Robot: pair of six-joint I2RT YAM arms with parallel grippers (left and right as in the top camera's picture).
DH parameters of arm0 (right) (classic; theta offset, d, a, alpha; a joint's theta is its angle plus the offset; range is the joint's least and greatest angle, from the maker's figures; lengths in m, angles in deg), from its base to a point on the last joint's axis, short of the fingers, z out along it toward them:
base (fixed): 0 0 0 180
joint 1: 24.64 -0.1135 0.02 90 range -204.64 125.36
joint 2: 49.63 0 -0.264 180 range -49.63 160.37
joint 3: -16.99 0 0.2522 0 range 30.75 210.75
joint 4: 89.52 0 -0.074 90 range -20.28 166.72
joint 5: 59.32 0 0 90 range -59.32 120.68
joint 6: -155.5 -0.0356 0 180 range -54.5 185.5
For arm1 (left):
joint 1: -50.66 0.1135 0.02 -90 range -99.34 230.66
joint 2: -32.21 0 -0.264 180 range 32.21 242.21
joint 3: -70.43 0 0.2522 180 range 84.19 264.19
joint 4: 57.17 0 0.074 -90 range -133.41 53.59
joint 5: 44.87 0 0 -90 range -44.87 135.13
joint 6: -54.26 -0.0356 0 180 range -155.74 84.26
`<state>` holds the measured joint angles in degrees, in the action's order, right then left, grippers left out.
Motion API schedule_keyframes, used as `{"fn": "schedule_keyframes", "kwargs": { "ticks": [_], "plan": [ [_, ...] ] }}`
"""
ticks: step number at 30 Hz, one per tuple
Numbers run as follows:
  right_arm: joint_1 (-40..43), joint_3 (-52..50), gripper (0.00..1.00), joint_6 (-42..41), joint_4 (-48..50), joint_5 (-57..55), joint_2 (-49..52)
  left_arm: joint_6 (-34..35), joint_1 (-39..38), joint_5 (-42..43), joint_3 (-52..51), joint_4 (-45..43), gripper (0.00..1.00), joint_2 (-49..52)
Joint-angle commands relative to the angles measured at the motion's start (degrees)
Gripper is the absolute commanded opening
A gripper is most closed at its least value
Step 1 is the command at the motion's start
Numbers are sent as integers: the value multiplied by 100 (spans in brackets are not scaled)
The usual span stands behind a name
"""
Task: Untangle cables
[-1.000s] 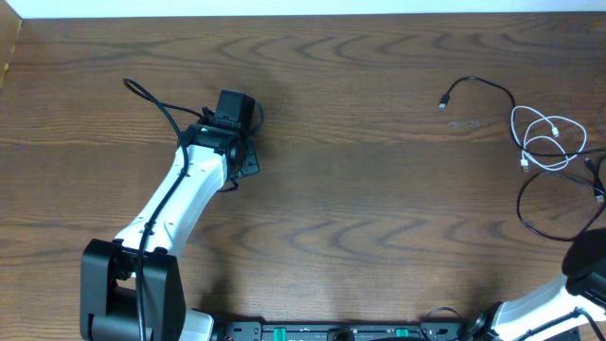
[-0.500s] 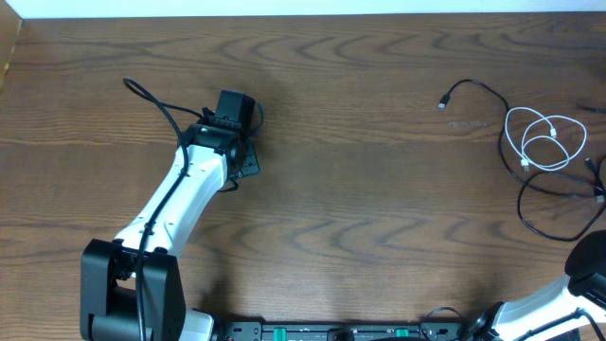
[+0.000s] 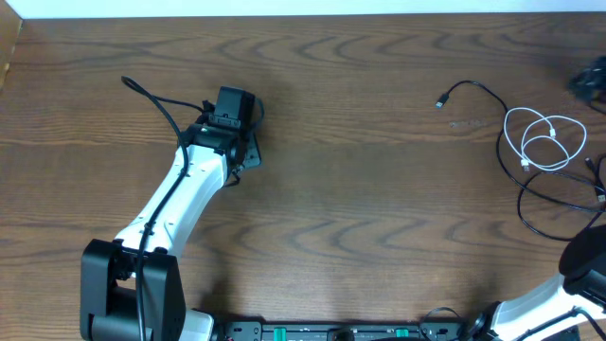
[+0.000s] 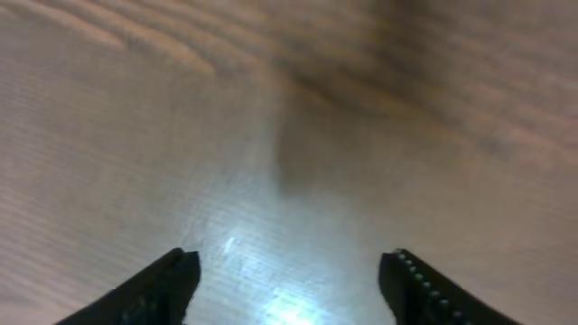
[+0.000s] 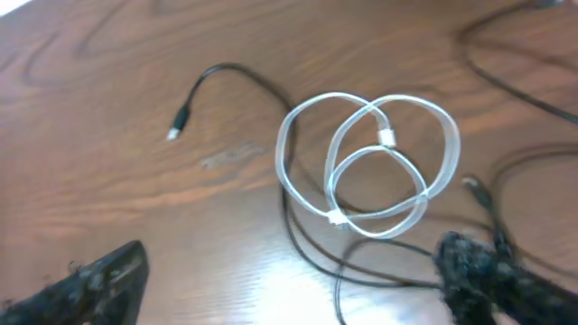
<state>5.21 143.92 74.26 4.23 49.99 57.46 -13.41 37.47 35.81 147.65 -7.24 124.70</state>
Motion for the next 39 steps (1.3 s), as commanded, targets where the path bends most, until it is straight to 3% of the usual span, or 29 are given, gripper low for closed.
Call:
{"fn": "schedule_keyframes", "kwargs": {
  "ticks": [1, 11, 17, 18, 25, 29, 31, 33, 39],
  "plan": [
    [-341, -505, 99, 404, 144, 332, -52, -31, 26, -39, 96, -186, 73, -125],
    [-1316, -2146, 99, 374, 1639, 232, -52, -260, 26, -424, 107, -358, 77, -389],
    [-1834, -3018, 99, -188, 3305, -1172, -52, -258, 26, -420, 105, 7, 77, -382],
    [-1965, -3254, 99, -170, 3926, -1471, -52, -258, 26, -415, 103, 98, 77, -382],
    [-2264, -3958, 94, 953, 5945, -1996, 17, -256, 24, 15, 98, 264, 77, -382],
    [-2168, -3969, 97, 931, 6113, -2044, 284, -214, 22, 188, 94, 286, 77, -382],
    [-2070, -3932, 90, 839, 6019, -2020, 411, -214, 22, 234, 94, 304, 77, -380],
    [-1998, -3777, 87, 844, 5759, -2020, 525, -216, 20, 249, 94, 308, 77, -380],
    [-1954, -2752, 91, 1016, 4682, -2068, 833, -214, 20, 249, 92, 304, 77, -378]
  ]
}}
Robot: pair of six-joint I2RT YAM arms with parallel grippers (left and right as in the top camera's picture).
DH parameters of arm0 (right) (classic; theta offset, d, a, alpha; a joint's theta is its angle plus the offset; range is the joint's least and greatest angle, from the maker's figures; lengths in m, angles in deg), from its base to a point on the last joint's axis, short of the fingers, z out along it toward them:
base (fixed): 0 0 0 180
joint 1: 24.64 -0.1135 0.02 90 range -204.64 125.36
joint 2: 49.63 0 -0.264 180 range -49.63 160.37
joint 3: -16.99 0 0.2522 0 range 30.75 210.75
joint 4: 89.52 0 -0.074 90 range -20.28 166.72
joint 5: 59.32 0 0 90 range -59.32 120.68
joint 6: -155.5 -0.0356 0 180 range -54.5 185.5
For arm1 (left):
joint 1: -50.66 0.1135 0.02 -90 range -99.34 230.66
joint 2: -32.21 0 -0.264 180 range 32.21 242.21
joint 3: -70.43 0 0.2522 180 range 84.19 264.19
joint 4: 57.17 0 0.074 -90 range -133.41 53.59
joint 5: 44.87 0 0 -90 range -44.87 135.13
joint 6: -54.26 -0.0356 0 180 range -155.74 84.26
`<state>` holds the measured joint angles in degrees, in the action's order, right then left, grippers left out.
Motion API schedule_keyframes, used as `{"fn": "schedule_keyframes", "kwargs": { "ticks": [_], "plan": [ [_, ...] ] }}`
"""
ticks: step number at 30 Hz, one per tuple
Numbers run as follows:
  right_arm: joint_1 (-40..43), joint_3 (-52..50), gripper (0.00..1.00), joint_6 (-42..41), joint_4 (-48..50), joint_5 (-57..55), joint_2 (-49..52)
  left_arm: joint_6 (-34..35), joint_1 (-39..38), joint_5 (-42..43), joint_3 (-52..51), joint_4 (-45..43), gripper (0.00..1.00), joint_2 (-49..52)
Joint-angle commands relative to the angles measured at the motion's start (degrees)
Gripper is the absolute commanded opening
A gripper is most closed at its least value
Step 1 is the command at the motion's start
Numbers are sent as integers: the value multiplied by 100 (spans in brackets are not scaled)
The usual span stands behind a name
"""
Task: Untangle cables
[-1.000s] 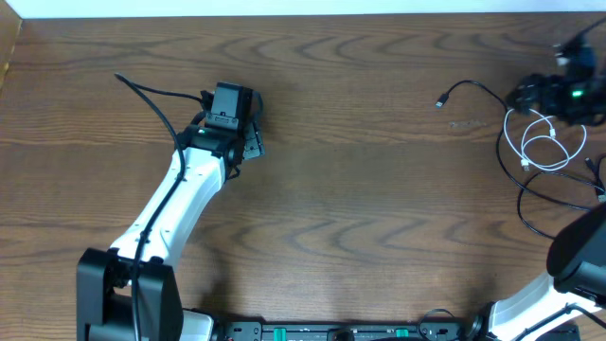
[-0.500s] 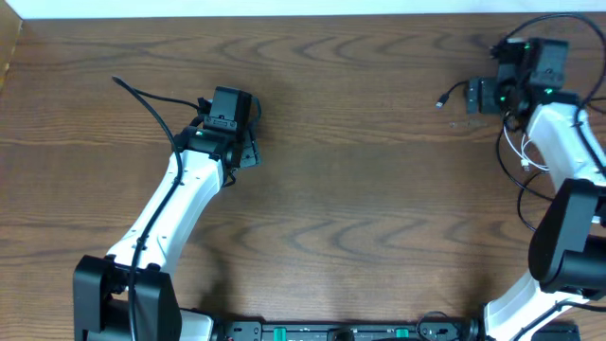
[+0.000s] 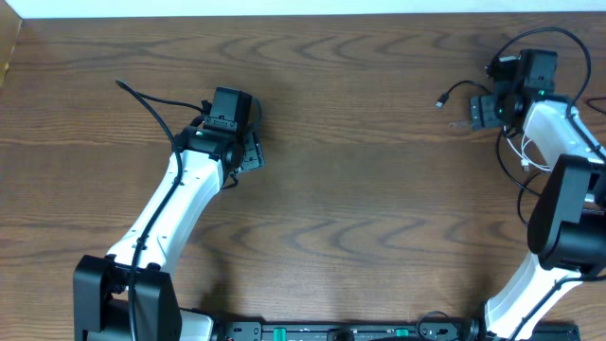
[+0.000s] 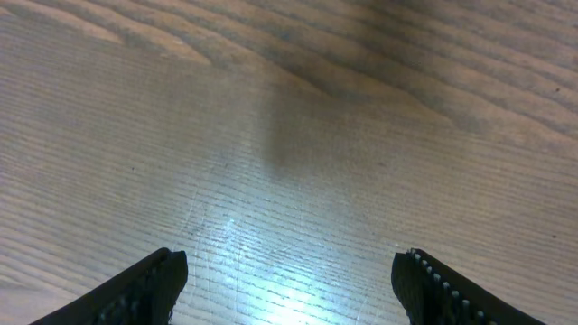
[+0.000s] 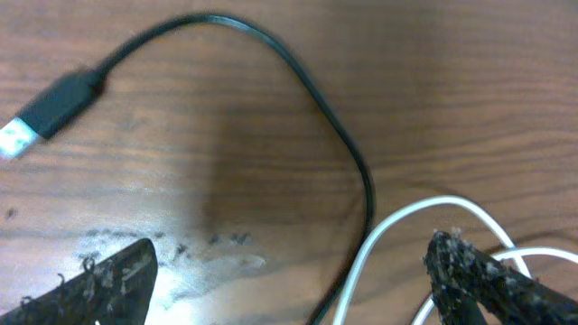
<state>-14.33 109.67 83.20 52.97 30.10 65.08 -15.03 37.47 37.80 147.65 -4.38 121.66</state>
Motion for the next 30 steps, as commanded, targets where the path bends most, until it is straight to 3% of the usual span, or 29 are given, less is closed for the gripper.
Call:
{"fn": "schedule_keyframes", "kwargs": {
  "ticks": [1, 9, 22, 28, 30],
  "plan": [
    [0, 925, 92, 116, -402, -63, 138, -52, 20, 50, 92, 20, 78, -74],
    [0, 2955, 92, 17, -2122, -76, 1154, -52, 20, 52, 90, 39, 77, -74],
    [133, 3008, 88, -138, -2210, -39, 2083, -52, 20, 50, 90, 151, 77, -74],
    [256, 3005, 75, -343, -2253, -55, 2304, -52, 20, 50, 90, 146, 78, -74],
    [273, 3005, 63, -448, -2260, -39, 2321, -52, 20, 50, 90, 146, 78, -74]
  ]
}}
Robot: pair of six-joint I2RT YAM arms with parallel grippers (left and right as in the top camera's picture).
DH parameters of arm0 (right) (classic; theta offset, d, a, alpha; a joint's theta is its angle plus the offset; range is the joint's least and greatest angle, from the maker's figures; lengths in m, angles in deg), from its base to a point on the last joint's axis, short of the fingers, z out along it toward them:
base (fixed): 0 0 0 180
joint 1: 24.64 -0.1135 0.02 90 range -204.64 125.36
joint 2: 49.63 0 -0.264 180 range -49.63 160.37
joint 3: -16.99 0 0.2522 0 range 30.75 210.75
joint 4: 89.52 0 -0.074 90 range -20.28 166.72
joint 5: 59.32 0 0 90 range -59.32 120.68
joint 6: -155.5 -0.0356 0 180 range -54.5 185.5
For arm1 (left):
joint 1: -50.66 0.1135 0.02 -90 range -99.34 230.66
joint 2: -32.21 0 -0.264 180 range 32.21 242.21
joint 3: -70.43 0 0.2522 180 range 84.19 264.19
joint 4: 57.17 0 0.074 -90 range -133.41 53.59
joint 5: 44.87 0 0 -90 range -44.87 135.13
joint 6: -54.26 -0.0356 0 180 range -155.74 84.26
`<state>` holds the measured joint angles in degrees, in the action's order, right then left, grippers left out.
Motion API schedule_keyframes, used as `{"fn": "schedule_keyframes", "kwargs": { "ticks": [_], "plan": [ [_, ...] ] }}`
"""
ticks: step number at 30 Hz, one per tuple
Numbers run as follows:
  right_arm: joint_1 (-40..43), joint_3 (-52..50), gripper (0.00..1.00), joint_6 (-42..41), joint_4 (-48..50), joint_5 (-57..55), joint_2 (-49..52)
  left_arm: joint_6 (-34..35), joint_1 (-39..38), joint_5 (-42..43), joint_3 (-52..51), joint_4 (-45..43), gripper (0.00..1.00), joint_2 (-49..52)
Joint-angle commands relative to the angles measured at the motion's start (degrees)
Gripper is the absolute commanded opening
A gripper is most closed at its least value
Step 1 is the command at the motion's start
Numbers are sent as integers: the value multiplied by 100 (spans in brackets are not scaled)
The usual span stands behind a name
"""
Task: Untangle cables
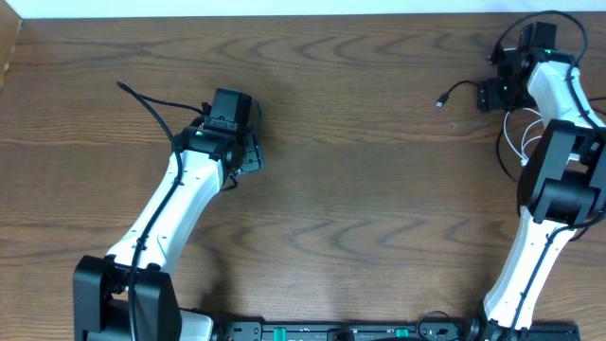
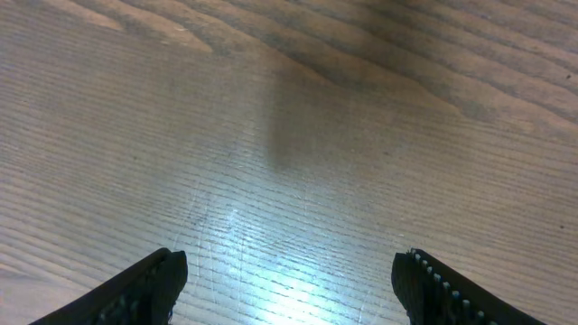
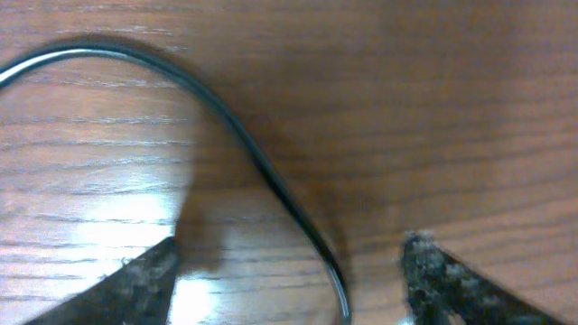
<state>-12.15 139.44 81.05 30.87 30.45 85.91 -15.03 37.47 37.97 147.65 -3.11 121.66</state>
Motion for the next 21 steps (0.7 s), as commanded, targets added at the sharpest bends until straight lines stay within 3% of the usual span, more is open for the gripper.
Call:
{"fn": "schedule_keyframes", "kwargs": {
  "ticks": [1, 12, 21],
  "plan": [
    [61, 28, 56, -280, -50, -70, 238, -52, 20, 33, 90, 20, 78, -74],
    [59, 28, 4, -442, -212, 326, 238, -52, 20, 35, 90, 22, 78, -74],
    [57, 57, 1, -592, -258, 1093, 20, -52, 20, 55, 90, 20, 78, -74]
  ]
}}
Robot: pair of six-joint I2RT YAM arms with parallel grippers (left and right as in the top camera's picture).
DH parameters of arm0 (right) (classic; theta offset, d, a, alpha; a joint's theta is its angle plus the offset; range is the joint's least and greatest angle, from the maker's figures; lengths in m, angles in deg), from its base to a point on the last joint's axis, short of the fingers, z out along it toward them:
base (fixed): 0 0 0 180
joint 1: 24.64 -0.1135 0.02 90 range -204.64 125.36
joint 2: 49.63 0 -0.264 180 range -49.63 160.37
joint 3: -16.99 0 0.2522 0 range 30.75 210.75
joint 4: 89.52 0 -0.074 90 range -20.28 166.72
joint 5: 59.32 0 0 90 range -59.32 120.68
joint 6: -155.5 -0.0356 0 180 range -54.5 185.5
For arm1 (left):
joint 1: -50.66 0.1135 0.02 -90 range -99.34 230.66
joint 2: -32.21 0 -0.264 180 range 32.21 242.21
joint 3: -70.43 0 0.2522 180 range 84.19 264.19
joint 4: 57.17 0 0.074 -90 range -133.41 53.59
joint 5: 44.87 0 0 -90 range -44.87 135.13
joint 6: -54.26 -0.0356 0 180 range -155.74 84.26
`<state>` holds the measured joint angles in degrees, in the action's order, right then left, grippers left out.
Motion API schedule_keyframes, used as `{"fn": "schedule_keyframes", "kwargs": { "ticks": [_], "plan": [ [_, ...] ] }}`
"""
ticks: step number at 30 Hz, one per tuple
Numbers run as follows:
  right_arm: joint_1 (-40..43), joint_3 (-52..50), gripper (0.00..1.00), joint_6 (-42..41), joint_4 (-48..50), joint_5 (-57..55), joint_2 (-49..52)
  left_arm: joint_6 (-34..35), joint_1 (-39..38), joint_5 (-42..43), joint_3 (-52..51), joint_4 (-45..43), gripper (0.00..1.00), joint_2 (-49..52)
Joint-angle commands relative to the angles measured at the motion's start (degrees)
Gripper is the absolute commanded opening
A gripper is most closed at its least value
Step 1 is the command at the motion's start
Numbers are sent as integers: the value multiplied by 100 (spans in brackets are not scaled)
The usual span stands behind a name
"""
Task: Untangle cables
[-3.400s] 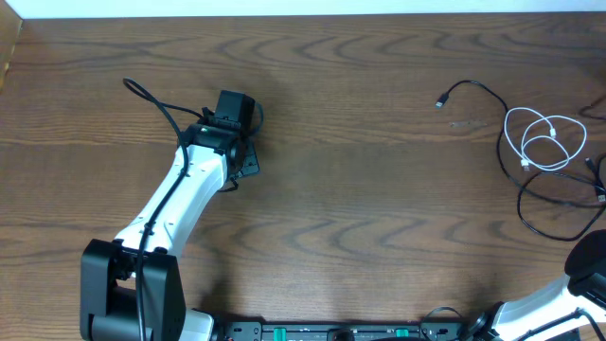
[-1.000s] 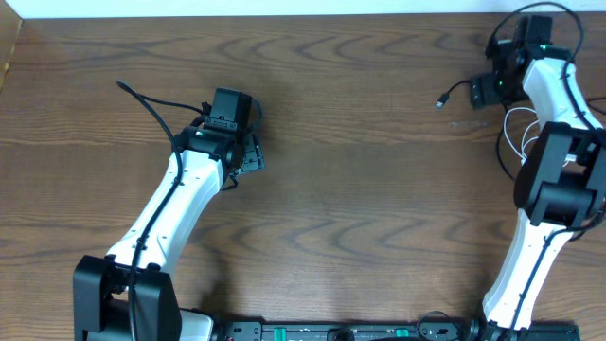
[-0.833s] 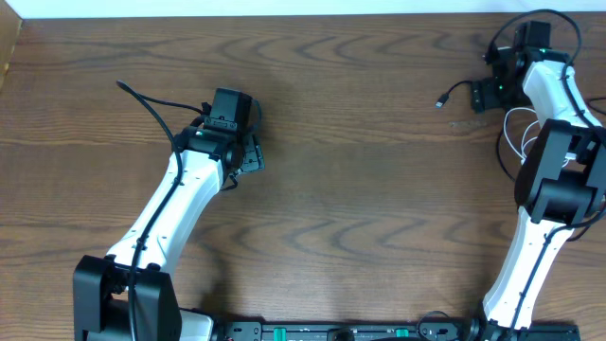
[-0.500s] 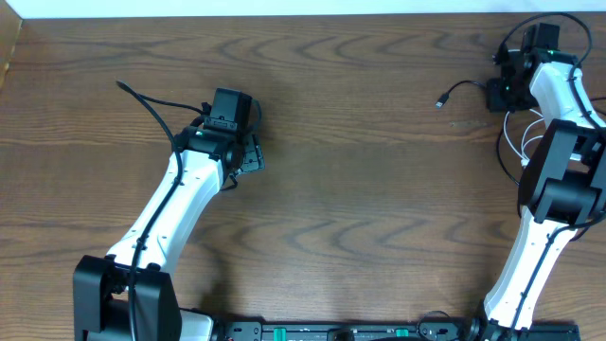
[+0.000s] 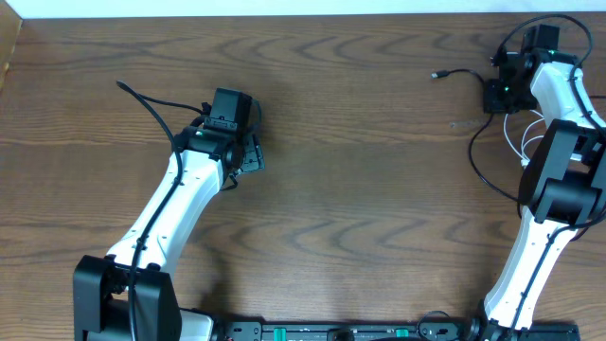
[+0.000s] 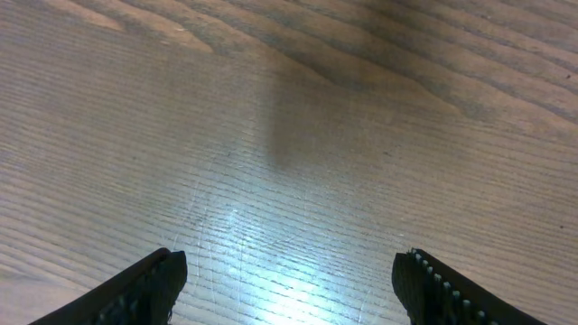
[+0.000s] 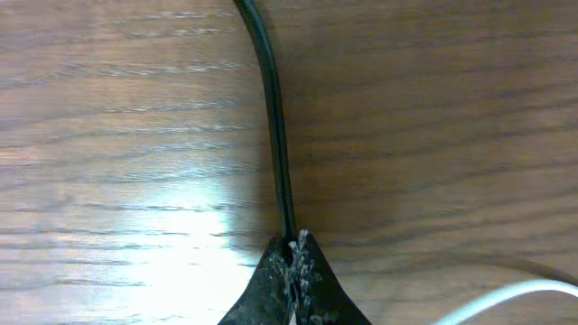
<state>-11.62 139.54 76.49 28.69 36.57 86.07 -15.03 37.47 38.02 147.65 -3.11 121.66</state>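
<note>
A thin black cable (image 5: 461, 75) runs from its small plug (image 5: 436, 74) at the far right of the wooden table, then curves down in a loop (image 5: 476, 156). In the right wrist view the black cable (image 7: 271, 117) leads straight into my right gripper (image 7: 291, 248), which is shut on it. In the overhead view my right gripper (image 5: 495, 93) sits low at the table. Beside it lies a white cable (image 5: 514, 142), whose edge shows as the white cable (image 7: 506, 302). My left gripper (image 6: 289, 280) is open over bare wood, far left of the cables, seen overhead as the left gripper (image 5: 244, 152).
The table's far edge (image 5: 303, 13) lies close behind the right gripper. A black lead (image 5: 147, 99) arches off the left arm's wrist. The right arm (image 5: 554, 180) stretches up along the table's right side.
My right gripper was open around the black cable and is now shut on it. The plug end sits a little farther back, and the cable's loop now bulges to the left. The left arm is unmoved.
First my right gripper hung open above the white coil and black cable, with its arm at the near right corner. Then it stood open over the black cable by the coil, then lower astride that cable. Now it grips it. The left gripper stayed open.
</note>
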Motion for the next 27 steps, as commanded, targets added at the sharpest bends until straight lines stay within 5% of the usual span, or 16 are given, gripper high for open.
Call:
{"fn": "schedule_keyframes", "kwargs": {
  "ticks": [1, 11, 27],
  "plan": [
    [7, 66, 1, -136, -39, 590, -68, -52, 20, 50, 90, 20, 78, -74],
    [380, 105, 1, -1130, 175, 409, -1303, -52, 20, 50, 90, 20, 78, -74],
    [2465, 92, 1, -3117, -756, -446, -2024, -52, 20, 50, 90, 20, 78, -74]
  ]
}}
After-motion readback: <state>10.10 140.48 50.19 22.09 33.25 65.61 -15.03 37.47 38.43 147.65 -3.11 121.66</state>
